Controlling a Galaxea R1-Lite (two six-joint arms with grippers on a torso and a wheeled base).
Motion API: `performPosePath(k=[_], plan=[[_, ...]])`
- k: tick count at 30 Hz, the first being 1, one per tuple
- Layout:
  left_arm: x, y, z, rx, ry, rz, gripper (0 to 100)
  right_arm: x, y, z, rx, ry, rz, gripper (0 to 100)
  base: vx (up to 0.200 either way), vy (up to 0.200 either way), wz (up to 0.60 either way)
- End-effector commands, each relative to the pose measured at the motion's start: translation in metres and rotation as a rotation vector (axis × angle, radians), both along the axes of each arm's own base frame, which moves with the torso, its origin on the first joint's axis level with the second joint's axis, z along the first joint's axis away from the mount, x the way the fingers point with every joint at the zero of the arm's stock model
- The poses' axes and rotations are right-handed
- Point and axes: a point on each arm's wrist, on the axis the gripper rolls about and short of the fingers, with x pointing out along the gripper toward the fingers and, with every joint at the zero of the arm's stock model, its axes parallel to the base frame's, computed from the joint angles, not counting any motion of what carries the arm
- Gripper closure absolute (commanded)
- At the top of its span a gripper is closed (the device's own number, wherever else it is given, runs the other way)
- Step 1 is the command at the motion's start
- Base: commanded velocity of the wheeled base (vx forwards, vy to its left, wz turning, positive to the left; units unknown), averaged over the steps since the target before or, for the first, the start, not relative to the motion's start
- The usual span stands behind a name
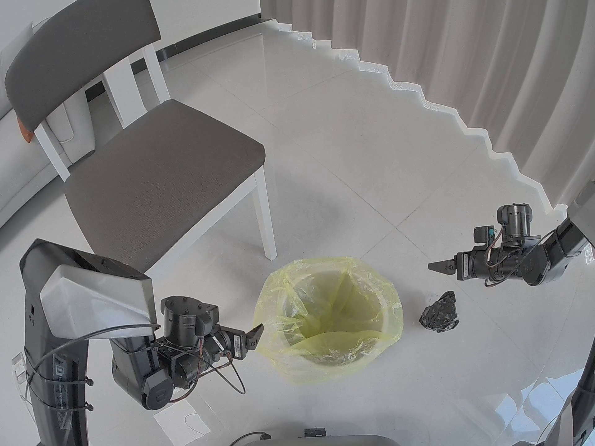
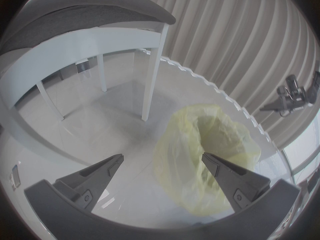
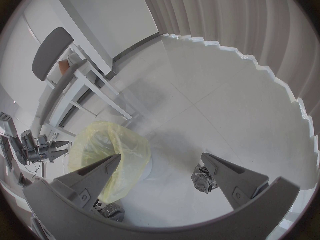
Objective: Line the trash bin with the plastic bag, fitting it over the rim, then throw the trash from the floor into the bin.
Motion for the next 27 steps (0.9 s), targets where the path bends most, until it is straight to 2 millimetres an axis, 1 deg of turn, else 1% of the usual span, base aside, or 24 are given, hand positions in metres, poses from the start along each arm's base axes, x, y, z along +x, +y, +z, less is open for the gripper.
performPosePath(k=[1, 6, 12, 15, 18, 20, 23, 27], plan=[[-0.001, 0.002, -0.016, 0.063, 0.033, -0.018, 0, 0.017, 0.002, -0.019, 0.000, 0.047, 0.005, 0, 0.000, 0.000, 0.00], [0.021, -0.009, -0.031, 0.097, 0.026, -0.025, 0, 0.024, 0.007, -0.020, 0.000, 0.047, 0.017, 0, 0.000, 0.000, 0.00], [0.042, -0.018, -0.036, 0.164, 0.112, -0.027, 0, 0.035, 0.012, -0.027, -0.002, 0.048, 0.030, 0, 0.000, 0.000, 0.00], [0.053, -0.017, -0.037, 0.172, 0.107, -0.016, 0, 0.039, 0.014, -0.027, -0.003, 0.059, 0.037, 0, 0.000, 0.000, 0.00], [0.061, -0.025, -0.044, 0.172, 0.097, -0.027, 0, 0.046, 0.017, -0.030, -0.004, 0.073, 0.042, 0, 0.000, 0.000, 0.00], [0.065, -0.030, -0.049, 0.171, 0.092, -0.035, 0, 0.050, 0.020, -0.034, -0.004, 0.076, 0.049, 0, 0.000, 0.000, 0.00], [0.064, -0.033, -0.055, 0.180, 0.111, -0.045, 0, 0.054, 0.025, -0.040, -0.005, 0.084, 0.060, 0, 0.000, 0.000, 0.00], [0.064, -0.029, -0.051, 0.172, 0.106, -0.031, 0, 0.056, 0.033, -0.048, -0.005, 0.096, 0.080, 0, 0.000, 0.000, 0.00]])
